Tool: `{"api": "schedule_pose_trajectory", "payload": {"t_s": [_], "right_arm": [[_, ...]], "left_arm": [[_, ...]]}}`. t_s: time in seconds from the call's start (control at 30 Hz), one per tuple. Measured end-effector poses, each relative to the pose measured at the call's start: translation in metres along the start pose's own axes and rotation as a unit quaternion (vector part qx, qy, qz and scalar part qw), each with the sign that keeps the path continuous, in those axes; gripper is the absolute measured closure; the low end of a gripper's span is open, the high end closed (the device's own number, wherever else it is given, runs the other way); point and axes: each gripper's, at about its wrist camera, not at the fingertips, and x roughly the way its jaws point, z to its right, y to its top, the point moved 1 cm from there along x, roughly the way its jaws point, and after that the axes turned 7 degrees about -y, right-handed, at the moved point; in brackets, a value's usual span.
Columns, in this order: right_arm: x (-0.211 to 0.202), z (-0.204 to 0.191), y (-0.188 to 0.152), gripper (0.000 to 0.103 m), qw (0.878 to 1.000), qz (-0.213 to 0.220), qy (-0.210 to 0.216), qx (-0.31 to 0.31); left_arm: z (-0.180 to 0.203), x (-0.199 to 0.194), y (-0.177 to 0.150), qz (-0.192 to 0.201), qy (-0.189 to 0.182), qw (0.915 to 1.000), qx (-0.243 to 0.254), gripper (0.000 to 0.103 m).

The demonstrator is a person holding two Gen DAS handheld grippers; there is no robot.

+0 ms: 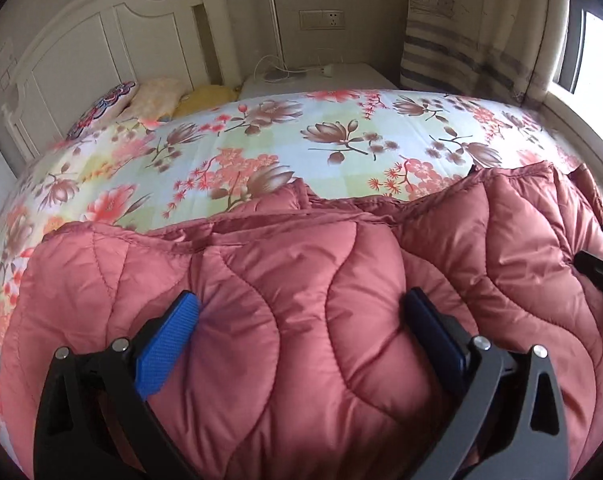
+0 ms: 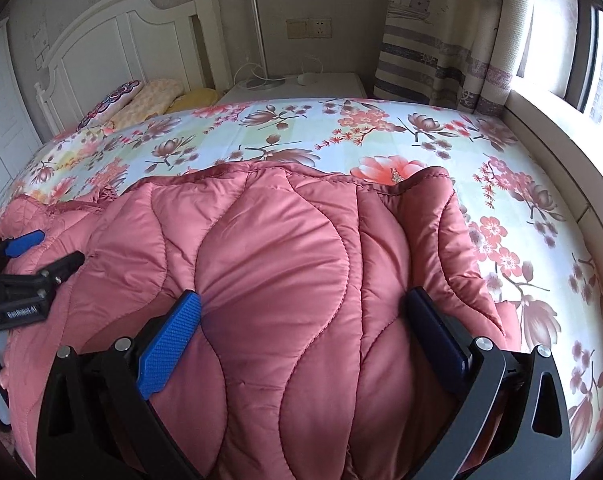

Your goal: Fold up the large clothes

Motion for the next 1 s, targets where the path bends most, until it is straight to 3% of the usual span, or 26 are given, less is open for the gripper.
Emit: {"api": "schedule_pose_trajectory", "payload": {"t_s": [0.1, 0.2, 0.27, 0.37, 0.4, 0.43, 0.5, 0.7, 0.83, 0.87, 0.9, 1.0], "right_arm": [[0.000, -0.002, 0.000, 0.004, 1.000, -0.002, -0.003, -0.004], [0.000, -0.002, 0.001, 0.004, 1.000, -0.001, -0.006, -0.005], [0.000, -0.002, 0.001, 0.004, 1.000, -0.002, -0.006, -0.005], [0.000, -0.002, 0.001, 0.004, 1.000, -0.001, -0.006, -0.006], [0.000, -0.002, 0.001, 0.004, 1.000, -0.001, -0.006, -0.005], [0.000, -0.002, 0.001, 0.004, 1.000, -0.001, -0.006, -0.006], [0.000, -0.002, 0.000, 0.004, 1.000, -0.001, -0.005, -0.007], [-0.007, -0.004, 0.010, 0.005, 0.999, -0.028, -0.018, -0.017], [-0.037, -0.006, 0.034, 0.005, 0.999, 0.035, 0.016, 0.021], [-0.040, -0.009, 0.039, 0.013, 0.998, 0.052, 0.014, 0.021], [-0.041, -0.014, 0.046, 0.028, 0.998, 0.066, 0.007, 0.016], [-0.018, -0.035, 0.061, 0.054, 0.999, 0.051, 0.003, -0.010]], "left_arm": [[-0.006, -0.006, 0.006, -0.011, -0.008, 0.9999, -0.004, 0.002], [-0.028, -0.026, 0.020, 0.029, -0.006, 0.9994, -0.019, 0.002], [-0.051, -0.032, 0.028, 0.046, 0.020, 0.9983, -0.029, 0.002], [-0.092, -0.013, 0.024, 0.015, 0.073, 0.9964, -0.041, 0.002], [-0.113, 0.001, 0.016, -0.014, 0.067, 0.9952, -0.070, 0.002], [-0.130, 0.010, 0.011, -0.026, 0.019, 0.9932, -0.112, 0.002], [-0.152, 0.010, 0.004, -0.016, -0.035, 0.9845, -0.171, 0.002], [-0.140, 0.007, 0.006, -0.003, 0.000, 0.9897, -0.143, 0.002], [-0.144, 0.007, 0.006, 0.000, -0.012, 0.9882, -0.153, 0.002], [-0.145, 0.007, 0.005, 0.000, -0.013, 0.9882, -0.152, 0.002], [-0.145, 0.007, 0.004, 0.001, -0.013, 0.9882, -0.152, 0.002], [-0.145, 0.008, 0.004, 0.001, -0.015, 0.9879, -0.154, 0.002]]}}
